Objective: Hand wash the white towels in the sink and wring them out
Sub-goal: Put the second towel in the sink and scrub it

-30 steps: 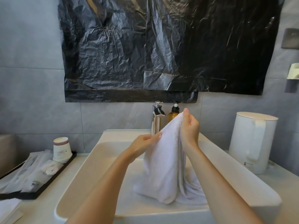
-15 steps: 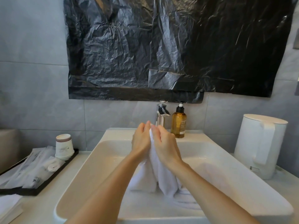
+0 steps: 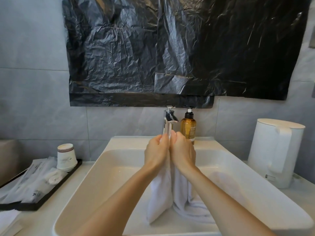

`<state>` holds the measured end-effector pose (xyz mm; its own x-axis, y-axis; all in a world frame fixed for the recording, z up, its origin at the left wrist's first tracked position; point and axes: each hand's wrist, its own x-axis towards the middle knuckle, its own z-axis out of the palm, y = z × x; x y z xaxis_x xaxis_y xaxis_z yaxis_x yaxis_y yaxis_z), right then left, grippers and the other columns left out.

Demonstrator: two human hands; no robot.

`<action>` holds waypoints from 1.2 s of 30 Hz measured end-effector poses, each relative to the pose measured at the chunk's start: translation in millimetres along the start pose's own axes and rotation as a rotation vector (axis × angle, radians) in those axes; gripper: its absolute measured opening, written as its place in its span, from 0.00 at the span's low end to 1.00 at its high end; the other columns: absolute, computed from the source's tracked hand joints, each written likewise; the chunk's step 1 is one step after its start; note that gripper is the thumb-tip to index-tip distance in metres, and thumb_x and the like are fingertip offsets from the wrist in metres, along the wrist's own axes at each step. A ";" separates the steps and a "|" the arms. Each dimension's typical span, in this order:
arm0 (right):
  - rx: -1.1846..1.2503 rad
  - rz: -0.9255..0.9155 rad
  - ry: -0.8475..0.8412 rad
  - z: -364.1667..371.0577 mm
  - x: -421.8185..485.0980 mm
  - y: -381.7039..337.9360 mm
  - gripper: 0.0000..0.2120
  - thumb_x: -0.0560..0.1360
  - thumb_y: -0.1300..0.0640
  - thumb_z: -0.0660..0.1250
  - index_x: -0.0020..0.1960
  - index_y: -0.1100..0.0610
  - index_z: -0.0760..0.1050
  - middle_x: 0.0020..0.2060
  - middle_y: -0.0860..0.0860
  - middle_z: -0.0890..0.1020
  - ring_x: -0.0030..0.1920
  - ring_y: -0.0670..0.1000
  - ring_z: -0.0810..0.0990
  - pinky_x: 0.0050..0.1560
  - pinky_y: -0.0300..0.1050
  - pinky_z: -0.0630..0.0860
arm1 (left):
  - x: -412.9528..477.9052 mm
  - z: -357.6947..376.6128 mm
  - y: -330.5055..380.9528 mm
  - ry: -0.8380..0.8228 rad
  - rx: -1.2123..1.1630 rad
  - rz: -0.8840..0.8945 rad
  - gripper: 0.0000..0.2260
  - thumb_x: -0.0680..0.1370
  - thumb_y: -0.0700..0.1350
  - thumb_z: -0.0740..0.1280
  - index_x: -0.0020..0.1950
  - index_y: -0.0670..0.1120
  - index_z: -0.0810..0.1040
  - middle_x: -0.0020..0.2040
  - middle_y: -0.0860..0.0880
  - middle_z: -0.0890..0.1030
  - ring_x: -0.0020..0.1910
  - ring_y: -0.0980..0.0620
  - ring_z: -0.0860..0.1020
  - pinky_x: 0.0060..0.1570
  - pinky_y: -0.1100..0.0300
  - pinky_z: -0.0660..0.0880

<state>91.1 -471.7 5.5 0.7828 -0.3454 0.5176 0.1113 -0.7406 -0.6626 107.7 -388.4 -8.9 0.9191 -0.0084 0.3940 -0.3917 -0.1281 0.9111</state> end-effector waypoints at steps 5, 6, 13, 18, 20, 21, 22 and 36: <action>0.003 -0.305 -0.005 7.9 -30.2 -5.2 0.17 0.83 0.49 0.50 0.46 0.56 0.73 0.41 0.56 0.82 0.42 0.58 0.78 0.41 0.51 0.74 | 14.6 -4.9 1.0 0.088 -0.110 -0.144 0.18 0.82 0.50 0.58 0.32 0.48 0.72 0.31 0.49 0.75 0.38 0.46 0.73 0.44 0.54 0.70; 0.039 -0.252 0.006 11.0 -22.2 -4.5 0.18 0.83 0.48 0.50 0.48 0.56 0.75 0.42 0.56 0.82 0.44 0.57 0.79 0.43 0.51 0.75 | 13.7 -5.6 -0.2 0.065 -0.134 -0.145 0.19 0.82 0.52 0.58 0.33 0.48 0.74 0.32 0.48 0.77 0.39 0.46 0.75 0.46 0.52 0.71; 0.124 -0.244 -0.007 11.4 -27.4 -4.5 0.17 0.83 0.49 0.51 0.44 0.54 0.73 0.39 0.54 0.81 0.41 0.57 0.78 0.40 0.50 0.73 | 10.8 -3.3 3.6 0.049 -0.159 -0.139 0.21 0.84 0.51 0.56 0.33 0.47 0.74 0.32 0.49 0.78 0.38 0.48 0.75 0.44 0.54 0.71; 0.267 -0.014 0.056 9.4 -0.1 0.4 0.19 0.83 0.47 0.50 0.39 0.52 0.71 0.39 0.55 0.81 0.43 0.57 0.79 0.44 0.51 0.73 | 1.2 1.0 5.6 -0.062 -0.144 -0.085 0.18 0.84 0.51 0.56 0.39 0.48 0.79 0.39 0.48 0.82 0.43 0.49 0.79 0.47 0.54 0.75; 0.262 -0.167 -0.006 12.2 -15.0 -2.4 0.17 0.83 0.50 0.53 0.37 0.52 0.69 0.34 0.52 0.78 0.38 0.52 0.76 0.41 0.50 0.71 | 6.5 -5.9 8.8 0.034 -0.128 -0.100 0.19 0.84 0.48 0.55 0.36 0.45 0.73 0.34 0.48 0.78 0.38 0.49 0.74 0.39 0.61 0.71; 0.281 -0.220 -0.058 11.3 -23.3 -6.1 0.18 0.83 0.51 0.54 0.36 0.53 0.68 0.32 0.51 0.76 0.35 0.50 0.73 0.39 0.49 0.70 | 8.9 -9.4 9.8 0.075 -0.122 -0.124 0.19 0.84 0.47 0.54 0.35 0.45 0.72 0.34 0.47 0.77 0.38 0.49 0.73 0.37 0.62 0.71; 0.308 -0.212 -0.095 10.9 -21.3 -6.3 0.19 0.83 0.53 0.54 0.34 0.54 0.68 0.30 0.50 0.74 0.34 0.49 0.71 0.37 0.48 0.68 | 11.3 -11.2 8.3 0.075 -0.141 -0.156 0.19 0.84 0.48 0.54 0.36 0.44 0.73 0.35 0.46 0.78 0.39 0.48 0.75 0.38 0.61 0.71; 0.345 -0.185 -0.035 9.0 -16.2 -4.9 0.21 0.82 0.53 0.57 0.30 0.51 0.65 0.25 0.46 0.69 0.29 0.43 0.68 0.32 0.40 0.64 | -0.2 -5.3 20.2 0.007 -0.299 -0.221 0.21 0.85 0.53 0.53 0.41 0.43 0.77 0.35 0.48 0.79 0.37 0.54 0.77 0.32 0.63 0.71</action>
<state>83.3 -457.3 -4.5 0.7499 -0.2001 0.6305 0.4470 -0.5493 -0.7060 99.4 -385.8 10.0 0.9830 -0.0059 0.1834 -0.1797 0.1693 0.9690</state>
